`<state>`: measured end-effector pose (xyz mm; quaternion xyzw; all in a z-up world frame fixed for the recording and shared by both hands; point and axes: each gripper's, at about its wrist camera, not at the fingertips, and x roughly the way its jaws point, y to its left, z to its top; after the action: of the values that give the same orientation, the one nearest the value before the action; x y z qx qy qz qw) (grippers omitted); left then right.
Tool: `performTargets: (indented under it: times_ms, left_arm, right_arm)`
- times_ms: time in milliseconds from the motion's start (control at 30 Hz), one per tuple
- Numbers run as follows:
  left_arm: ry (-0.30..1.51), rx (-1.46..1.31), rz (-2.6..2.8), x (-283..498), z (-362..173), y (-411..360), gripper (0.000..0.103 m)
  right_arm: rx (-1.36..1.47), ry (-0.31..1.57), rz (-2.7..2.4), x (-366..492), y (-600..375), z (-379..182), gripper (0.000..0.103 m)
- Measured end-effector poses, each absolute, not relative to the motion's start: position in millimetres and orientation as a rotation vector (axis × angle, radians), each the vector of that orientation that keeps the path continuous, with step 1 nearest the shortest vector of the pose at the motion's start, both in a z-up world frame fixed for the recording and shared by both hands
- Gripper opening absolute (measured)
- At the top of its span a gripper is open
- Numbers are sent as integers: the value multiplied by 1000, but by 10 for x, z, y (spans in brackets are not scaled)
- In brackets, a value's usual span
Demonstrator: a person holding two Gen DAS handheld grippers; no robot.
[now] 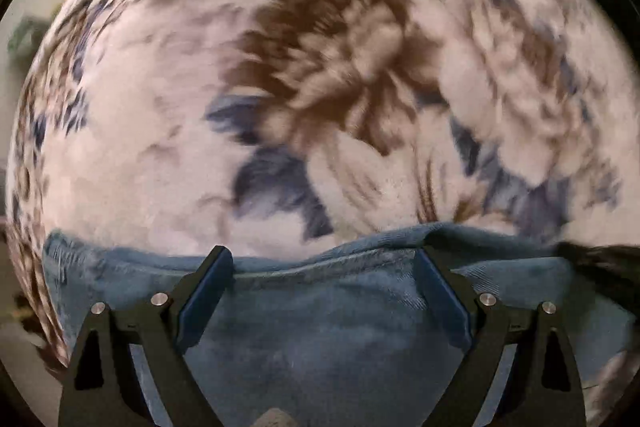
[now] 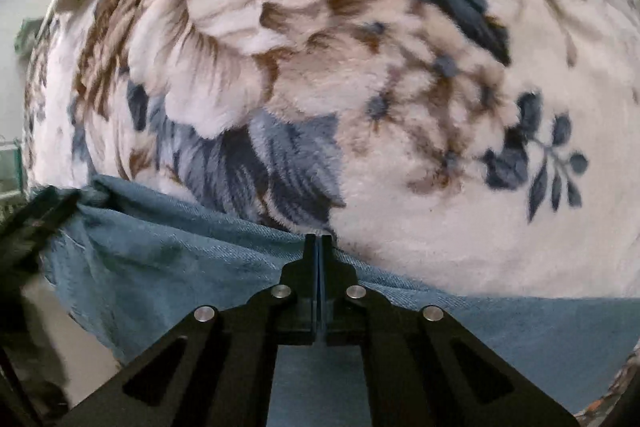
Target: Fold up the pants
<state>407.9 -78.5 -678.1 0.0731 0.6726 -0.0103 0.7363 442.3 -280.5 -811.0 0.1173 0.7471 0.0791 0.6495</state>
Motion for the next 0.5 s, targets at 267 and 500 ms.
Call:
performTargets:
  times_ms: [267,500]
  left_arm:
    - [1477,159,34,4354,-7006,-605,103]
    - [1409,108,-44,4322,-6212,-1109,103]
  right_arm:
    - [497,1564,66,4012,-3833,-7537,16]
    - [882,1279,-207,2613,-5068,-6895,68]
